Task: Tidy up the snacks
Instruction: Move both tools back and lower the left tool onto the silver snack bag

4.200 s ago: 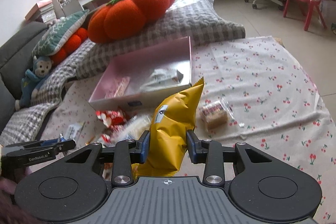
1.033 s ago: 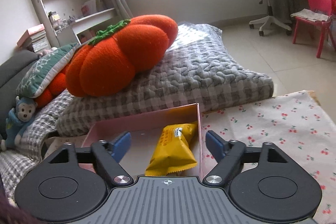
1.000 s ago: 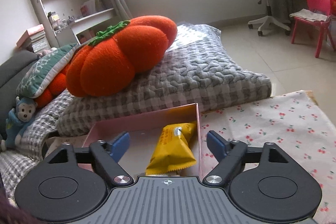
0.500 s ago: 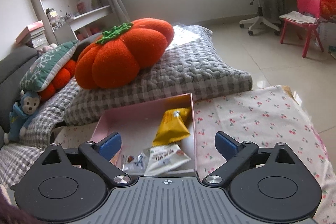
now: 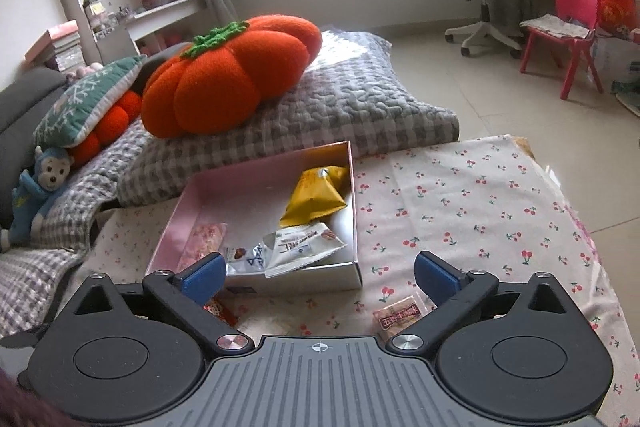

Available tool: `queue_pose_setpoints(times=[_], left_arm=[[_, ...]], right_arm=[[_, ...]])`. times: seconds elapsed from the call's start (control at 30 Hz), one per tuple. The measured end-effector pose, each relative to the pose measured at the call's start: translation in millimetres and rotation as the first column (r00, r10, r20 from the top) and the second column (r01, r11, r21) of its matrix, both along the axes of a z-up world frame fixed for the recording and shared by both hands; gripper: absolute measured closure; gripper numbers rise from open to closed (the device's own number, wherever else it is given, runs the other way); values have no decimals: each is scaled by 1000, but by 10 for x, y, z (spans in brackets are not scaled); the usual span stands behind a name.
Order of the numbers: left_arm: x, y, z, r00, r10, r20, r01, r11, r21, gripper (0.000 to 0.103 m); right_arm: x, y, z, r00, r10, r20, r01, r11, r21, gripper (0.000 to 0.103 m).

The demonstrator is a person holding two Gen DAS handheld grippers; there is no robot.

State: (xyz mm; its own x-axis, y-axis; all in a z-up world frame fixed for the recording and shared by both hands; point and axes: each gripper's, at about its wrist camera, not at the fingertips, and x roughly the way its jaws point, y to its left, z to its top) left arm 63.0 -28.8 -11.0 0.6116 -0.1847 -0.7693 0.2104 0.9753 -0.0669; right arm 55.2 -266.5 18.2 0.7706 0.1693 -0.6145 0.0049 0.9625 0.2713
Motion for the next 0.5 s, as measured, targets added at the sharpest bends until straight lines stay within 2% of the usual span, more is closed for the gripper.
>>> queue_pose_setpoints(times=[0.17,0.5], left_arm=[[-56,123,-17,1000,11,-8,-11,997,-74,0],[-131,349,-159,1000,1,4,-1,998,-66,0]], right_arm=[[-103,18,-64,1000,15,27,-15,1000,4,1],[-287,-45,-257,997,70,11,-71,997,44,1]])
